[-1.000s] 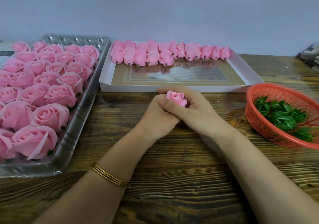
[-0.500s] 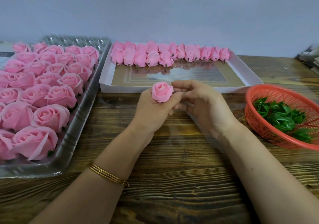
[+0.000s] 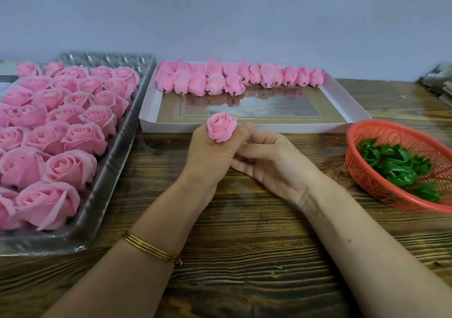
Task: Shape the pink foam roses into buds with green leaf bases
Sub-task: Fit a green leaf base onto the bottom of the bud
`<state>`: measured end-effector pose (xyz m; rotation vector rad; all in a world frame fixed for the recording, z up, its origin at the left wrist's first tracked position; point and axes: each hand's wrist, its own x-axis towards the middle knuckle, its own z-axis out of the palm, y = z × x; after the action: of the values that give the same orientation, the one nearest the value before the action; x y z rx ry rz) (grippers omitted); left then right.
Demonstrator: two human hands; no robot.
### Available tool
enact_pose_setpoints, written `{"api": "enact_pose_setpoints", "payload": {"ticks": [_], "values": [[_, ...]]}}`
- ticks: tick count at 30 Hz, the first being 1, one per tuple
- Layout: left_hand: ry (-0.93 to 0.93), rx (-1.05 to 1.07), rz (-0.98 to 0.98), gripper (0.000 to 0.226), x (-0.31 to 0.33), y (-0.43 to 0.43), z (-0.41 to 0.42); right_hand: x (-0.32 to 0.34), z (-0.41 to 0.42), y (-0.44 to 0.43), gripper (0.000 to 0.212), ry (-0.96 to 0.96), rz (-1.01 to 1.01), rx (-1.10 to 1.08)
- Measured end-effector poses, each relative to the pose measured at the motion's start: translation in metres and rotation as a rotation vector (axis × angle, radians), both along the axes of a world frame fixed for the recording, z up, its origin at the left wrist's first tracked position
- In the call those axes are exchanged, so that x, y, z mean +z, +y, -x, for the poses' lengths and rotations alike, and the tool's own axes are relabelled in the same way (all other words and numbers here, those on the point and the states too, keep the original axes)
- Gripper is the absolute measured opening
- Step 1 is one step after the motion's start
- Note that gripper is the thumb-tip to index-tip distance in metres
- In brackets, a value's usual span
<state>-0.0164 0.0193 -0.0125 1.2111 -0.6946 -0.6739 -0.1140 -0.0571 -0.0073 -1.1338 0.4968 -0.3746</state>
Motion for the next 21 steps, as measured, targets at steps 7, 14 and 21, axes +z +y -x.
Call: {"api": "enact_pose_setpoints", "payload": {"ticks": [7, 14, 21], "values": [[0.048, -0.049, -0.023, 0.015, 0.0053, 0.0019, 0.0028, -0.0035, -0.002, 0.0036, 0.044, -0.051, -0.068, 0.081], [0.084, -0.08, -0.012, 0.015, 0.0062, 0.002, 0.0015, -0.0042, -0.0036, 0.0047, 0.041, -0.127, -0.132, 0.114], [0.092, -0.104, -0.002, 0.018, 0.0057, 0.0019, -0.0001, -0.0032, -0.0041, 0.0061, 0.043, -0.128, -0.121, 0.113]]}}
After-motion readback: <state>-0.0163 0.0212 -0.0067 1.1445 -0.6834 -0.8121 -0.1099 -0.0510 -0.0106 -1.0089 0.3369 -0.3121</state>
